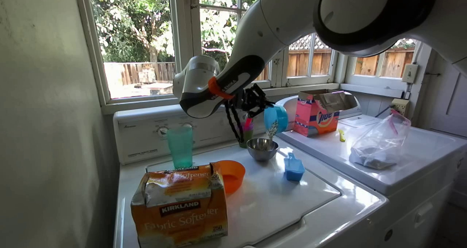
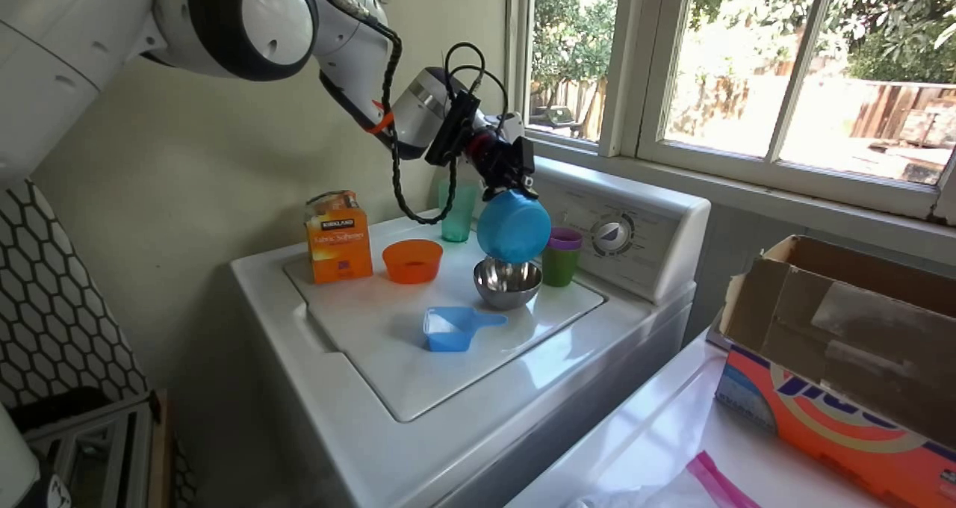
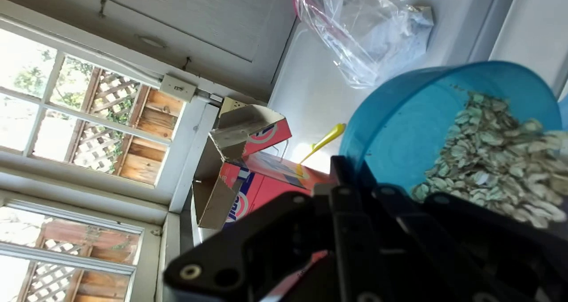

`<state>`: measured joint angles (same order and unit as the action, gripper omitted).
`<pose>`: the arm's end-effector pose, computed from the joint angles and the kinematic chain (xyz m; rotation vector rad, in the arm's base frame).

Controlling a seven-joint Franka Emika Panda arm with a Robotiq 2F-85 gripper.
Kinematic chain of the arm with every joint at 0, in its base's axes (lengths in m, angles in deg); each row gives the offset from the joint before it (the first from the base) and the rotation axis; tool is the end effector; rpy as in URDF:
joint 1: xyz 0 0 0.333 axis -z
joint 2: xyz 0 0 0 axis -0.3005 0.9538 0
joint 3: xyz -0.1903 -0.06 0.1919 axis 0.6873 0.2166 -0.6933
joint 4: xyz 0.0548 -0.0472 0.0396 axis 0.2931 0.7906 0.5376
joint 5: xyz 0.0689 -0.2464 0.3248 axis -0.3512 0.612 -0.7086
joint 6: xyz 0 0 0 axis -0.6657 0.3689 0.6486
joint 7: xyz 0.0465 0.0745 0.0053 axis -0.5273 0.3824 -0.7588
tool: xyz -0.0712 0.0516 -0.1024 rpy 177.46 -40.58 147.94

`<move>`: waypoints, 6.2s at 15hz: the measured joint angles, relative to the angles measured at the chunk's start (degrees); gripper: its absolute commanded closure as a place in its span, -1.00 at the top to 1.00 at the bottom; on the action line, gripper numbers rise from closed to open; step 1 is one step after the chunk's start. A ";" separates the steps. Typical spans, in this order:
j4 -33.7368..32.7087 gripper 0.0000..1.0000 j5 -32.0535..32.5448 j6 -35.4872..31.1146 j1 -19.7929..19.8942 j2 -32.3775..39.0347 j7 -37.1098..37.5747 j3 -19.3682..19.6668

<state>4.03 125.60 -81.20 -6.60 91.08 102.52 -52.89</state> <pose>0.6307 0.1709 0.2803 1.8072 0.2313 -0.4024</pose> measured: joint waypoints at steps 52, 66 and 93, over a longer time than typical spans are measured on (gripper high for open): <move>-14.07 -0.98 16.77 13.39 -7.45 16.42 -31.49 4.74; -17.63 -0.98 16.83 13.61 -8.49 17.83 -37.18 7.26; -17.84 -0.98 3.20 -3.23 -0.25 6.02 -5.99 -1.96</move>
<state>-13.81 128.80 -84.44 -6.85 97.10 96.53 -54.85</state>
